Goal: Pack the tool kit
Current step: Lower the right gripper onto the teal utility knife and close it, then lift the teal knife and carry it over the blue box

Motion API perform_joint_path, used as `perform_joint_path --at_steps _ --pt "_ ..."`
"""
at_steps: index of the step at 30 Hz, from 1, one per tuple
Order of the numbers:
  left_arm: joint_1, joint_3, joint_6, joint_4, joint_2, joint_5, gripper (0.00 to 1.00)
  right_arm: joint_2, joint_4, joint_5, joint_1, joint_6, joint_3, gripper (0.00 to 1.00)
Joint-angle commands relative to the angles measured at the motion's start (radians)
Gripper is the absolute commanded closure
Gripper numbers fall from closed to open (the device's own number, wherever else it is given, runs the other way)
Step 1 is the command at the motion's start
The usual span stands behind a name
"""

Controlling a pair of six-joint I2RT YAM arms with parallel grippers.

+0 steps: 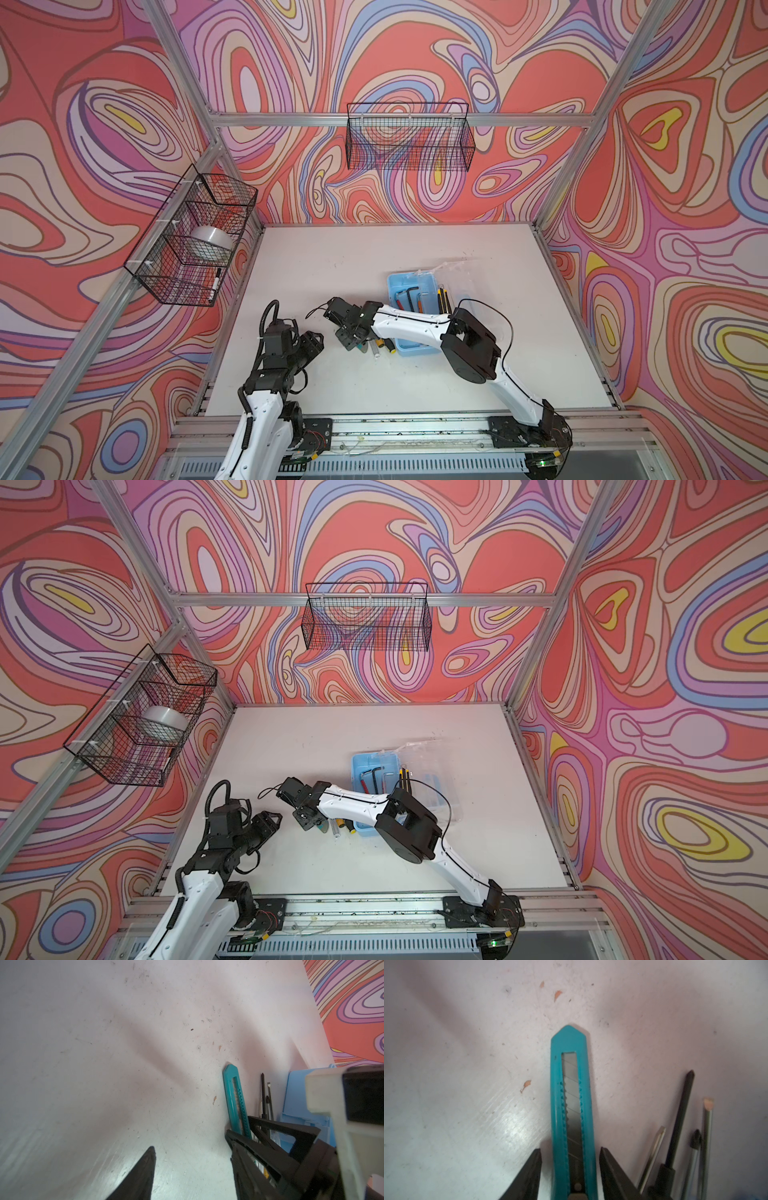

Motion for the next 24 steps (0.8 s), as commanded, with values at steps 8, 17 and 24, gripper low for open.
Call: perform_joint_path --at_steps 8,17,24 --pt "0.006 0.017 0.009 0.015 0.003 -0.005 0.41 0.031 0.014 0.002 -0.010 -0.001 -0.002 0.65" --pt "0.006 0.017 0.009 0.018 0.007 -0.002 0.41 -0.022 0.018 0.034 -0.011 0.009 -0.015 0.68" --pt "0.006 0.017 0.011 0.021 0.009 -0.002 0.41 -0.072 0.028 0.052 -0.012 0.017 -0.033 0.72"
